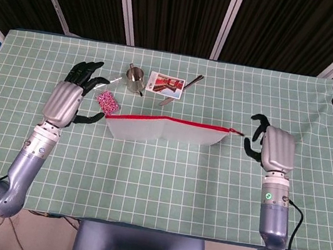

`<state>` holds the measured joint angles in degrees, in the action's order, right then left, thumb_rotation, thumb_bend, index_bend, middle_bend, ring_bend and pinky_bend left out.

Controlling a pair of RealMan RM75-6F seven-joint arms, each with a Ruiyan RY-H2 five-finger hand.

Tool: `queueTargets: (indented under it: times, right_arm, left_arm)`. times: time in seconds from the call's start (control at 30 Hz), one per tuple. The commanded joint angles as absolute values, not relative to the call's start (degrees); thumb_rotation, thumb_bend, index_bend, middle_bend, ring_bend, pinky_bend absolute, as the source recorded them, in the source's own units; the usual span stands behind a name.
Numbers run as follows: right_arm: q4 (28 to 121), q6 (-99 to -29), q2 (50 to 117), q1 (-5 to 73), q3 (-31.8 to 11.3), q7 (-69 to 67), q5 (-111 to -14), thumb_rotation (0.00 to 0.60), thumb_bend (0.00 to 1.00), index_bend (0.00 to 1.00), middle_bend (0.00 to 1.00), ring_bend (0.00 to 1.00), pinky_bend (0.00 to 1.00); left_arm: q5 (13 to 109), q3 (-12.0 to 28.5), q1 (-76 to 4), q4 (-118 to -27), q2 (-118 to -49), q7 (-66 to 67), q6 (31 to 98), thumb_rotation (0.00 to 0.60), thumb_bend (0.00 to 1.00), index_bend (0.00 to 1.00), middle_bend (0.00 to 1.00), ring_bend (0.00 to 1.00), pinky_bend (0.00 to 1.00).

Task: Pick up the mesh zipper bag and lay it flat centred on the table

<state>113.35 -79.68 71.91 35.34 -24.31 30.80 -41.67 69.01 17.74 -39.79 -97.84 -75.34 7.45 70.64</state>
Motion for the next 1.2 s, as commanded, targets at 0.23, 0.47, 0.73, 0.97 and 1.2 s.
queueTargets:
  times: [0.23,0.47,0.73,0.97,1.2]
  right_arm:
    - [115.98,-79.70,68.57,33.54,-23.43,29.31,-42.09,0.600,0.23,0.00,0.12,0.12,0.28]
    - [118.29,-80.39,65.28,29.87,-19.93,27.11,-46.02,0.600,0.23,0.00,0.11,0.11,0.27]
    - [116.78,-81.37,62.39,23.12,-10.93,23.01,-58.08,0.600,0.18,0.00,0.03,0.04,0.25]
    - [109.41,-83.61,61.73,17.14,-3.41,18.03,-69.22,0.600,0.12,0.00,0.00,0.00,0.23]
    - [98.91,-89.37,63.02,10.87,-0.73,8.87,-76.17,0.600,0.11,0.00,0.00,0.00,0.22]
  left_arm:
    - [69.02,15.35,-36.01,-101.19,-71.60,7.44,71.88,0.600,0.11,0.14,0.00,0.00,0.00]
    - [72.44,10.97,-30.13,-104.21,-66.34,6.17,75.24,0.600,0.12,0.13,0.00,0.00,0.00]
    - [80.26,3.11,-21.05,-100.70,-61.19,5.25,82.18,0.600,0.11,0.08,0.00,0.00,0.00]
    - [82.78,-2.72,-14.29,-94.92,-59.54,5.30,85.33,0.600,0.08,0.00,0.00,0.00,0.00]
    - [82.19,-3.14,-8.85,-89.79,-61.38,-0.85,89.37,0.600,0.08,0.00,0.00,0.00,0.00]
